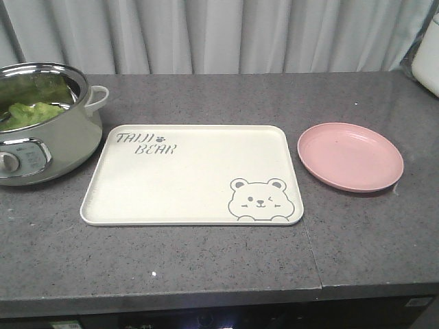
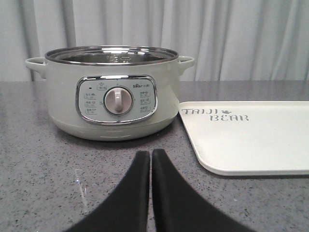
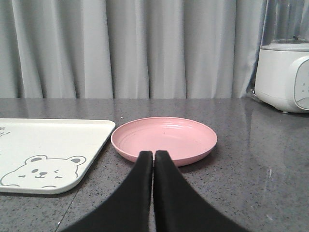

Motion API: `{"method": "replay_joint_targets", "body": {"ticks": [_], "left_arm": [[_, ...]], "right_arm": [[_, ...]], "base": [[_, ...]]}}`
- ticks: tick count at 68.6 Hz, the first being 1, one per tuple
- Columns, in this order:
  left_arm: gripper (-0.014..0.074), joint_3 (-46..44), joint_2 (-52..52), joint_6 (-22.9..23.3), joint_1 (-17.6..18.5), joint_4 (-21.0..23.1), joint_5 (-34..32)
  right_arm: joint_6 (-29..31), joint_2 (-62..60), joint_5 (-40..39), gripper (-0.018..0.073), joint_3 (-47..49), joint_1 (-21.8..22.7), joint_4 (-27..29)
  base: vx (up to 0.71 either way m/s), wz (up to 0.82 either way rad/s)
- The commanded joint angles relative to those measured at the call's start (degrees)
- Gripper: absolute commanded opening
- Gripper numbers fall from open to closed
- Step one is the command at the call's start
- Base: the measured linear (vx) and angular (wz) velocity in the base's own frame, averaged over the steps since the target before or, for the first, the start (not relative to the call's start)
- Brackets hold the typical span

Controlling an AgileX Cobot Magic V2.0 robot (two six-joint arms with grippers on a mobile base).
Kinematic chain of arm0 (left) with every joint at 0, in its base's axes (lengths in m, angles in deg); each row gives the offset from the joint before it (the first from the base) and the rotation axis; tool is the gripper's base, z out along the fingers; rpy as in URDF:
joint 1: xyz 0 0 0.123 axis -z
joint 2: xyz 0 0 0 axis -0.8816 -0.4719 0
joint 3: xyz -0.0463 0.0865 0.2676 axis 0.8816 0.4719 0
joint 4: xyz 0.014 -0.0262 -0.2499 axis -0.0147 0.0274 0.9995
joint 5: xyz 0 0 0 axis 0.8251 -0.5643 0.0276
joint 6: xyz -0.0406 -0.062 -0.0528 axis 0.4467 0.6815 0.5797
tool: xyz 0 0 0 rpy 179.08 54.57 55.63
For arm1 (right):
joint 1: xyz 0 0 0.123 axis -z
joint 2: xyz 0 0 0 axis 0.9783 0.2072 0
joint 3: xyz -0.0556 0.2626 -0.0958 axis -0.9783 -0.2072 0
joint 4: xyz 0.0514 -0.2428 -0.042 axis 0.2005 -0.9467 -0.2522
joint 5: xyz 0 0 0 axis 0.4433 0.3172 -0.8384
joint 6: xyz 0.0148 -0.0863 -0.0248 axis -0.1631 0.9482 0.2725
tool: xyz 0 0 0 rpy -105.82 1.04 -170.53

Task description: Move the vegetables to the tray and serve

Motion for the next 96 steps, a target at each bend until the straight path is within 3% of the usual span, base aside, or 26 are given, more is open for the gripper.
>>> {"method": "replay_joint_targets", "body": {"ticks": [1, 96], "left_arm": [[-0.0006, 1.45, 0.82, 0.54, -0.06, 0.04, -4.05], [-0.0006, 1.45, 0.82, 0.54, -0.06, 0.04, -4.05]], "right_arm": [[-0.07, -0.26, -4.44, -0.0002, -0.86, 0.12, -0.34], [-0.07, -0.26, -4.44, -0.0002, -0.86, 0.12, -0.34]], "base": [[0.05, 0.03], [0.02, 0.01]]}}
